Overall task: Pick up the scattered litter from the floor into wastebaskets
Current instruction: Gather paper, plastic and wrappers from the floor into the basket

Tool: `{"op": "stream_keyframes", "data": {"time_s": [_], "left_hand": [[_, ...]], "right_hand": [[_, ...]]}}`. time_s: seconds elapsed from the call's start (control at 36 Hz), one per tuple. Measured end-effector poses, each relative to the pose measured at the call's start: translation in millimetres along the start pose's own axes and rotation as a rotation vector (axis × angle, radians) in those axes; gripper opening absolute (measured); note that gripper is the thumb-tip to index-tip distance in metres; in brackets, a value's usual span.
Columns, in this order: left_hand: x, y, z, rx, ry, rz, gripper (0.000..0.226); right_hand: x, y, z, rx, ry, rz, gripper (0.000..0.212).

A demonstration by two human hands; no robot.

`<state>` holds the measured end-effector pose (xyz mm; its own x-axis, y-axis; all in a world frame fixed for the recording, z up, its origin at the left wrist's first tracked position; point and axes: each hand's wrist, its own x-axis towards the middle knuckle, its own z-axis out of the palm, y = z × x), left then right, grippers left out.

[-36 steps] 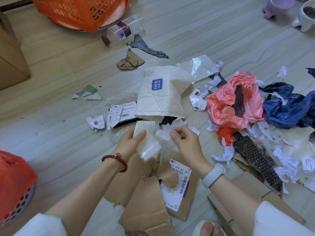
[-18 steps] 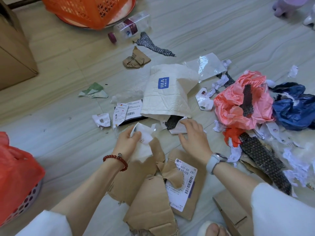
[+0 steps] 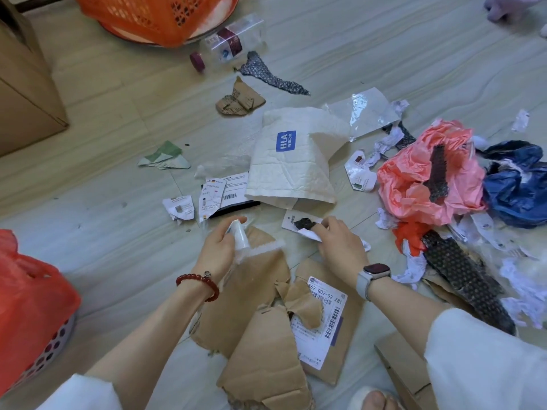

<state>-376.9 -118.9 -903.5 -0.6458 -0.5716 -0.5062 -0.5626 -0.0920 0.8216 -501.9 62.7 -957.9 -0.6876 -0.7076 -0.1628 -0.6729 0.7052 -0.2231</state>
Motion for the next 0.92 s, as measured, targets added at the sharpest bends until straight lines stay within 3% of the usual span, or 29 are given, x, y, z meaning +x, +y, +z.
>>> {"op": "stream_keyframes", "data": {"time_s": [0.14,0.22,0.25,0.33,0.42,0.53,0.58,0.64,0.75,0.83,0.92], "left_hand": [[5,0,0,0.157,-0.055,0.031,0.029],[0,5,6,0.172,-0.114,0.044,0.056],[-1,6,9,0.170,-0.139,0.068,0.055],[-6,11,18,0.128,-0.227,0.126,0.031],[-7,11,20,0.050,-0.260,0.179,0.009],[-7,8,15,0.062,-0.218,0.187,0.014],[-5,5,11,0.053,-0.141,0.162,0.015],[-2,2,7,0.050,-0.066,0.109,0.017],[2,-4,-4,-0.090,0.051,-0.036,0.009],[5,-8,-8,-0.075,0.085,-0.079,0.033],[9,-9,-7,0.041,0.061,-0.060,0.024]], "right_hand": [[-14,-7,-26,0.401,0.065,0.180,0.019],[-18,-27,-42,0.668,0.035,0.176,0.017],[-19,-35,-46,0.708,-0.003,0.159,0.021],[-21,-55,-53,0.784,-0.112,0.169,0.005],[-19,-63,-52,0.953,-0.161,0.245,0.018],[-15,-56,-48,1.100,-0.214,0.333,0.031],[-14,-44,-46,0.958,-0.125,0.323,0.026],[-13,-22,-37,0.639,-0.023,0.334,0.034],[-16,11,-15,0.162,-0.225,0.426,0.067],[-15,18,-7,0.126,-0.231,0.395,0.058],[-11,14,-4,0.198,-0.162,0.330,0.036]]}}
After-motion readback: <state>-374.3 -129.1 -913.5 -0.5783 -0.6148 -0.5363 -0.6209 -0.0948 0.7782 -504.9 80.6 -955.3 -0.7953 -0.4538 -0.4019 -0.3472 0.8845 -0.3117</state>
